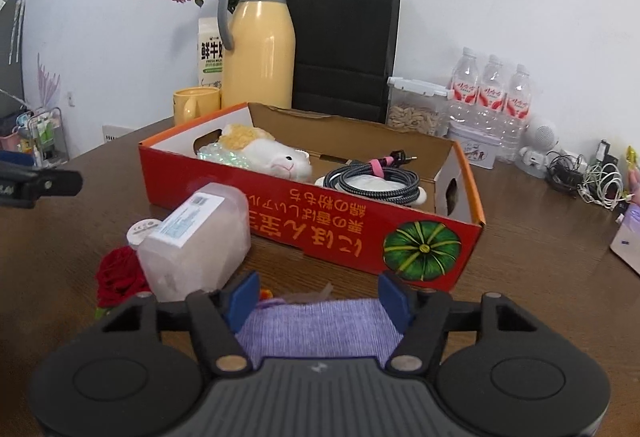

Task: Organize objects
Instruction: 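Withdraw both tools from the box back over the table items, then grasp the purple cloth pouch with the right tool while the left tool grasps the red rose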

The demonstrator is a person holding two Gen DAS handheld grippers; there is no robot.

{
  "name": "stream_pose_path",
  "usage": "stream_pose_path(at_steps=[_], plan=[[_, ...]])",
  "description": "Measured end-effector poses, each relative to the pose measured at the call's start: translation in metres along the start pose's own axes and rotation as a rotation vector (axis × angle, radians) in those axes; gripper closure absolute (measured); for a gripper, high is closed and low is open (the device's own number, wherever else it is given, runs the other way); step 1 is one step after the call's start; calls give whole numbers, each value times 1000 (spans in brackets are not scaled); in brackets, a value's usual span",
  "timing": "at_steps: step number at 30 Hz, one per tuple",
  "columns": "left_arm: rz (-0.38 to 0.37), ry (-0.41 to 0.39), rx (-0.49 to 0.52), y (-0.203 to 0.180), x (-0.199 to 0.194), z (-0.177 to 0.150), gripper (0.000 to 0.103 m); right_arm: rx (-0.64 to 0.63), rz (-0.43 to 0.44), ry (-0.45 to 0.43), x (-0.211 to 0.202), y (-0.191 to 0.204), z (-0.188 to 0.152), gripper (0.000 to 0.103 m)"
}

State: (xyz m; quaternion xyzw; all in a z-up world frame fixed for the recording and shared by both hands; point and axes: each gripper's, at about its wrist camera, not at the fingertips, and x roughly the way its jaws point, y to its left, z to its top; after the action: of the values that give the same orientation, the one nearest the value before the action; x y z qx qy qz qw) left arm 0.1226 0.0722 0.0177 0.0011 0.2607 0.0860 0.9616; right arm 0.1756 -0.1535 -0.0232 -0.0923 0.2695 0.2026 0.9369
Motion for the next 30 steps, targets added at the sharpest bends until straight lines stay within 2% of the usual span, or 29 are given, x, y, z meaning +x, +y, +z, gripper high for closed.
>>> stream_pose_path(at_steps=[2,4,6,7,8,12,14,19,21,24,29,30], plan=[[-5,-1,-6,2,0,-1,0,10,-8,9,5,-2,5,45],[-6,0,-9,3,1,-1,0,27,-23,3,5,-5,6,43],[-10,2,-12,4,1,-2,0,42,-29,2,3,-7,4,37],[-9,5,-13,4,1,-2,0,47,-30,2,2,-8,1,26],[-7,8,-13,5,2,-3,0,47,-37,4,0,-9,-2,20],[-6,15,-20,8,1,-5,0,37,-22,24,-7,-12,-15,11],[-7,17,-21,8,0,-6,0,35,2,38,-10,-14,-23,0],[-9,25,-15,6,0,-9,0,33,22,92,-5,-12,-40,0],[-10,26,-13,5,-1,-10,0,53,29,96,-3,-12,-45,2],[-10,22,-8,5,-4,-11,0,74,48,80,-7,-14,-47,11],[-16,29,-8,3,-3,-14,0,89,72,49,-15,-14,-49,39],[-22,32,-7,2,-2,-15,0,91,72,44,-16,-13,-50,41]])
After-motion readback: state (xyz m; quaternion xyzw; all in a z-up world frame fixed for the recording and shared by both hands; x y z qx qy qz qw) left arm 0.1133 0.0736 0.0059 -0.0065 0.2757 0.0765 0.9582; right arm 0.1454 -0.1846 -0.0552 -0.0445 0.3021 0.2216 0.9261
